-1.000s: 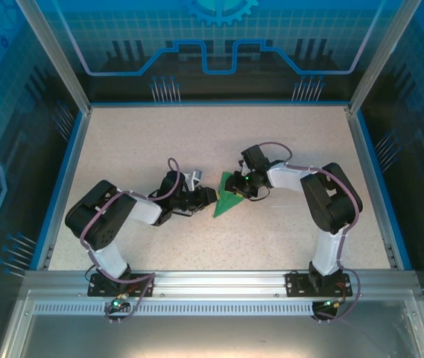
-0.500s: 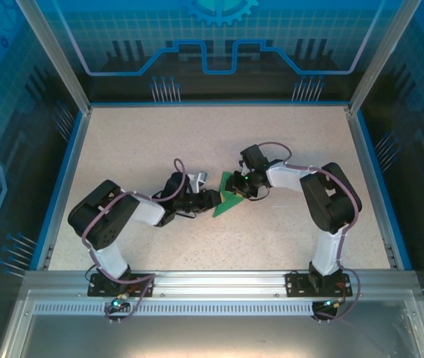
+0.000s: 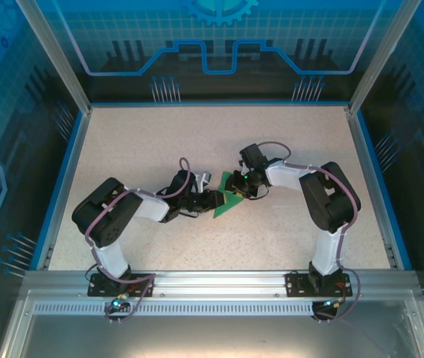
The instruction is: Fold a paper plane with a square sheet of paper (pick it up from the middle)
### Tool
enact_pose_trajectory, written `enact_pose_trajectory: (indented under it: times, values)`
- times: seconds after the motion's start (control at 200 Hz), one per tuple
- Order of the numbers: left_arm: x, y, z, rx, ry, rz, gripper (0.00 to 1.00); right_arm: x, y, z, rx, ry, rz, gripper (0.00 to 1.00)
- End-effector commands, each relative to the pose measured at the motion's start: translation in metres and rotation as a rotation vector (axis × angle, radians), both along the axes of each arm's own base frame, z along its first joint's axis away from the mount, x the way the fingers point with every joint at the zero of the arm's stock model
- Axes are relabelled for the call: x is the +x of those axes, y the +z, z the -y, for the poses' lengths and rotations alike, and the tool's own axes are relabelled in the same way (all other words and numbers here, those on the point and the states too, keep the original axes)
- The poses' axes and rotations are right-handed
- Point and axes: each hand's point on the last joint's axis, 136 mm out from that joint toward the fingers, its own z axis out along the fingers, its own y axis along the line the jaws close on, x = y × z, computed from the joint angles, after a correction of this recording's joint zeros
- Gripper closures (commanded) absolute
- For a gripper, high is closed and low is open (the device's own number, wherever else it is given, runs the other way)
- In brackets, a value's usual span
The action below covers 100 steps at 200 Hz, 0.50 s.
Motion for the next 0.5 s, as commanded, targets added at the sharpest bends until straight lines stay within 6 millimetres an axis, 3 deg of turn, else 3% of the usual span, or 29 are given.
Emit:
enact_pose_trajectory:
  times: [0.0,0.495]
  values:
    - [0.0049,-0.0033,-0.0030,0.056,0.015,0.010,0.64,-0.0642,-0.0801,0.0680,-0.342,-0.050,-0.252,0.62]
    - [0.0061,0.0005,-0.0060,0.047,0.042,0.012,0.67,-0.0677,-0.0859,0.0714,-0.366,-0.042,-0.266,0.62]
